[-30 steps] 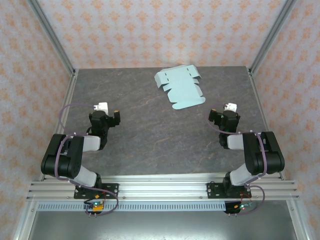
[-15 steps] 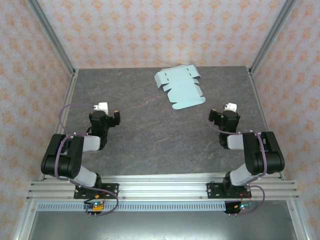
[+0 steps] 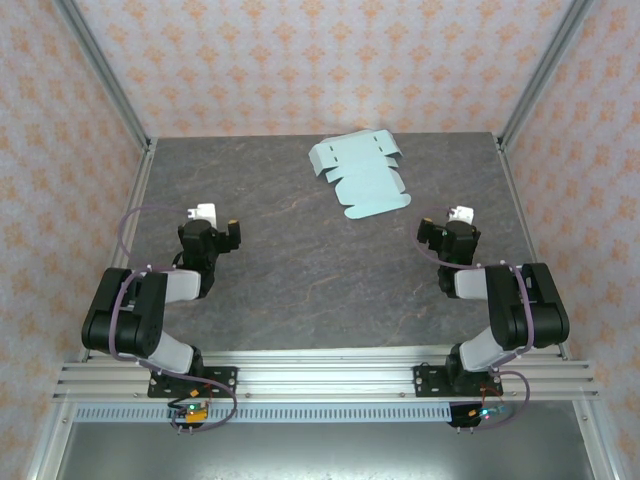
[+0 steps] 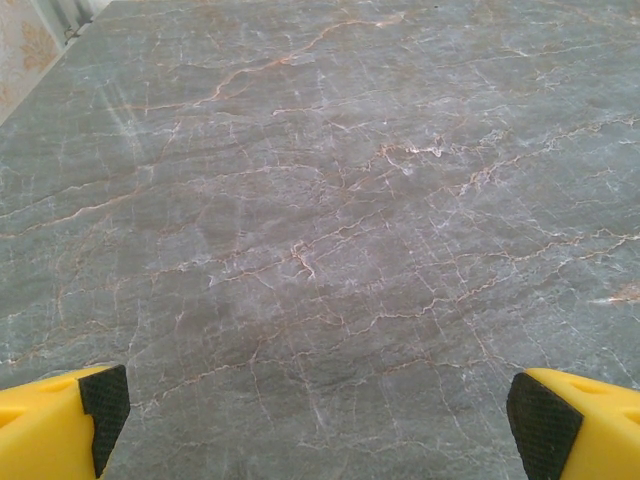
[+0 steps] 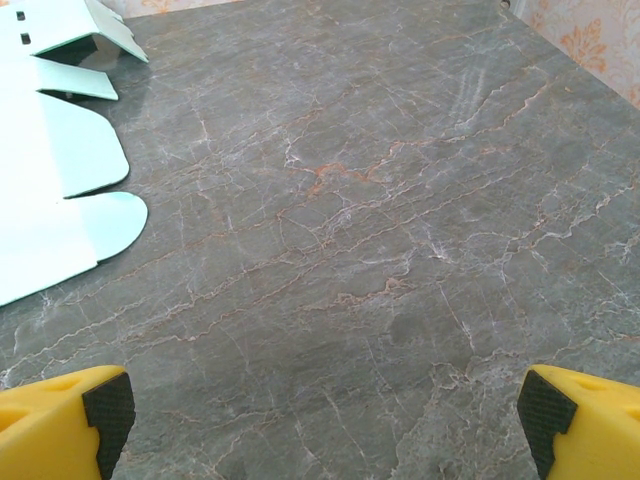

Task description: Fold the paper box

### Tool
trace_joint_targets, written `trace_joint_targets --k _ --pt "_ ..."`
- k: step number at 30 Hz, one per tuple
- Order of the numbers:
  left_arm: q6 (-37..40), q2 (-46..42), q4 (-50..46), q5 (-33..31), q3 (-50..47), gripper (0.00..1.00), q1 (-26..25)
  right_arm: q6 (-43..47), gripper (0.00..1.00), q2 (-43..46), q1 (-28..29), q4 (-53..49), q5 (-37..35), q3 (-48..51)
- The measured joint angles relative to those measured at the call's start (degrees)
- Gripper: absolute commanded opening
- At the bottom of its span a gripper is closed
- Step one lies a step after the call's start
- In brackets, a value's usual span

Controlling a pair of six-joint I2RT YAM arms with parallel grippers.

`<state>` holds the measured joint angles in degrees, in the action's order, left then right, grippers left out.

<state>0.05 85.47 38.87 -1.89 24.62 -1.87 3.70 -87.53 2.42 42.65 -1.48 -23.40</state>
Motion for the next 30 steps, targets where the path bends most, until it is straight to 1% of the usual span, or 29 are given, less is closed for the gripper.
trace_joint_targets --k 2,3,7,9,10,12,14,16,18,20,21,24,26,28,30 --pt "-0.09 -2.56 -3.21 -0.09 0.79 1.0 0.0 -0.02 0.99 0.7 0.0 -3.41 0.0 -1.57" --pt "-0.33 -5.16 -5.49 -0.33 1.03 1.0 -0.02 0.0 0.99 1.29 0.0 -5.62 0.0 -2.93" --pt "-2.51 -18.56 -11.61 -1.86 0.22 1.0 -0.02 -0.04 0.99 5.29 0.0 -13.66 0.24 -8.39" --pt "-4.79 -26.93 -14.53 -3.56 -1.22 1.0 -0.02 -0.76 0.99 7.06 0.0 -18.27 0.5 -12.31" --pt "-5.68 -29.75 -15.69 -4.28 -1.79 1.0 -0.02 -1.46 0.99 7.34 0.0 -20.31 0.63 -14.36" --pt "-7.34 -34.99 -18.62 -5.6 -3.13 1.0 -0.02 -4.15 0.99 7.02 0.0 -24.15 0.37 -18.99" --pt "-8.44 -38.64 -21.51 -6.56 -4.66 1.0 -0.02 -9.84 0.99 5.29 0.02 -28.28 -1.9 -24.15" --pt "-9.18 -41.55 -24.48 -7.1 -6.21 1.0 -0.02 -15.98 0.99 1.44 -0.02 -34.49 -4.7 -31.32" --pt "-10.01 -44.65 -27.71 -7.58 -7.45 1.0 -0.02 -20.7 0.99 -5.14 -0.68 -41.94 -4.07 -41.29" --pt "-12.9 -48.06 -31.12 -9.29 -7.89 1.0 -0.02 -23.52 0.99 -11.65 -1.46 -47.01 -0.11 -50.1" --pt "-15.8 -49.79 -33.27 -11.19 -7.78 1.0 -0.02 -24.76 0.99 -15.1 -1.84 -48.52 3.32 -53.96" --pt "-24.94 -53.94 -42.03 -17.22 -5.46 1.0 0.0 -27.41 0.99 -21.92 -2.47 -50.12 12.57 -58.55" --pt "-28.52 -55.28 -45.75 -18.64 -3.48 1.0 0.04 -28.22 0.99 -26.43 -2.43 -52.37 17.07 -61.24" --pt "-30.6 -55.65 -47.89 -19.21 -1.33 1.0 0.04 -27.67 0.99 -31.17 -1.95 -55.87 19.08 -65.57" --pt "-32.09 -54.84 -49.88 -19.91 0.9 1.0 0.04 -25.62 0.99 -36.3 -0.83 -61.0 19.23 -72.06"
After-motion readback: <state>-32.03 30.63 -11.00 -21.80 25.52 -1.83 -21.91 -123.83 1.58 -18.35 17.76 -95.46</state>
